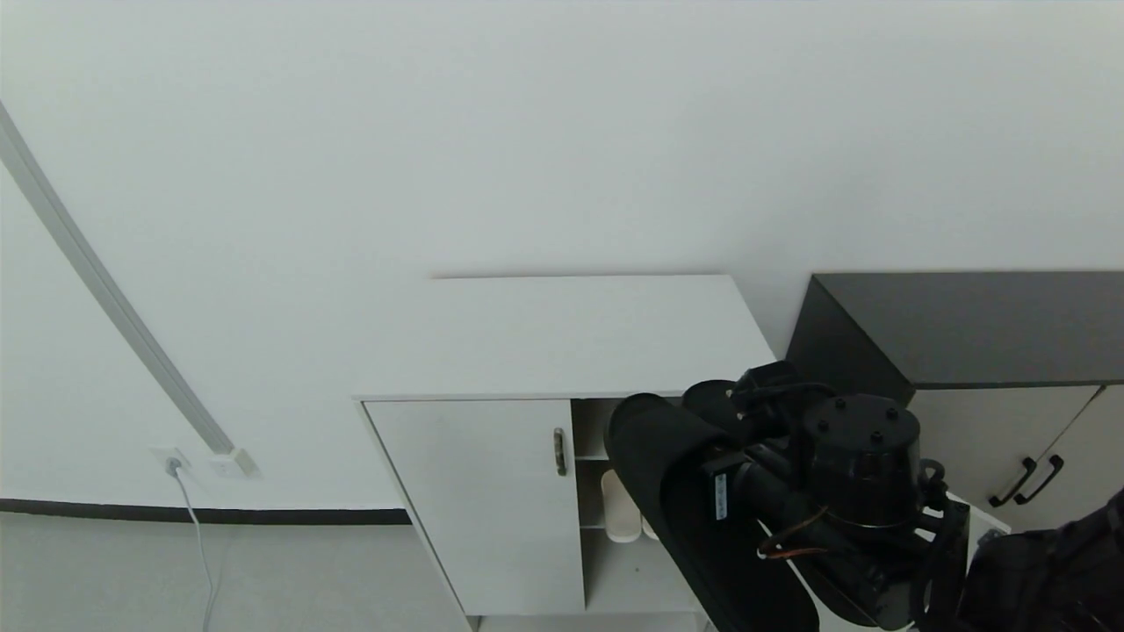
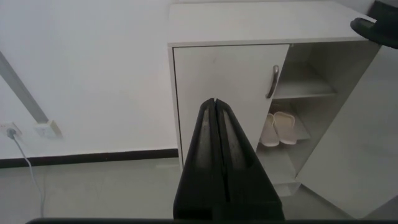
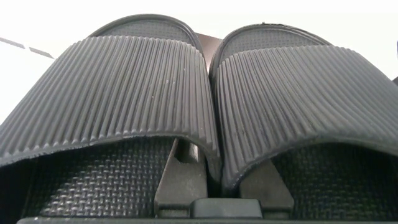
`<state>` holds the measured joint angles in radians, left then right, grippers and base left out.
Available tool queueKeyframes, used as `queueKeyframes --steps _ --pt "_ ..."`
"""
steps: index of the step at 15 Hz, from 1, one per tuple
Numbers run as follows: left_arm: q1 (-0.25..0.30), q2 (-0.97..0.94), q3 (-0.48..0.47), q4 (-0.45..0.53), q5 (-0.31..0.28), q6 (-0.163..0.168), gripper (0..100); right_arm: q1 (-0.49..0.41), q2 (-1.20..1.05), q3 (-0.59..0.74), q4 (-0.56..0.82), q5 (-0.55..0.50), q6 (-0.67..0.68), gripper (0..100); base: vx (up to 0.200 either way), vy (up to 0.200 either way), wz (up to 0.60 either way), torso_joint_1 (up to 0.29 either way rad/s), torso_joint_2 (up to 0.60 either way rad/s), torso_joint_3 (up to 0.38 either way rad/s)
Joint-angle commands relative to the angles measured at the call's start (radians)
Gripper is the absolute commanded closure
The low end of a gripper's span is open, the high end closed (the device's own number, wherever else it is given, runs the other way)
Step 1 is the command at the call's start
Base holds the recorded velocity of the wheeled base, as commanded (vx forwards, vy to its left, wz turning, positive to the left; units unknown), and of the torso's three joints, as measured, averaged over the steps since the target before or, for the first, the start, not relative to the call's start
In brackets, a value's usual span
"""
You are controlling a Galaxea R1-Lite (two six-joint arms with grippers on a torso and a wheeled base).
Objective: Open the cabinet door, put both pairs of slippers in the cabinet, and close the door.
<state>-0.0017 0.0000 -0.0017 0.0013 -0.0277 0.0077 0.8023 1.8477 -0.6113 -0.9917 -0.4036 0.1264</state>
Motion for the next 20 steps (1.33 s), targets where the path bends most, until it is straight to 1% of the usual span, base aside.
queueKeyframes --steps 1,9,20 --pt "0.0 0.0 0.0 0.0 0.0 0.0 100 0.001 0.012 0.004 -0.008 0.0 -0.001 100 0.0 0.0 0.0 -0.149 0.35 0.207" --pt "0.0 0.0 0.0 0.0 0.0 0.0 100 0.001 0.012 0.013 -0.021 -0.003 -0.002 100 0.0 0.0 0.0 -0.17 0.38 0.212" --pt "0.0 0.0 0.0 0.0 0.0 0.0 100 0.001 0.019 0.018 -0.039 -0.003 -0.002 100 0.0 0.0 0.0 -0.215 0.53 0.316"
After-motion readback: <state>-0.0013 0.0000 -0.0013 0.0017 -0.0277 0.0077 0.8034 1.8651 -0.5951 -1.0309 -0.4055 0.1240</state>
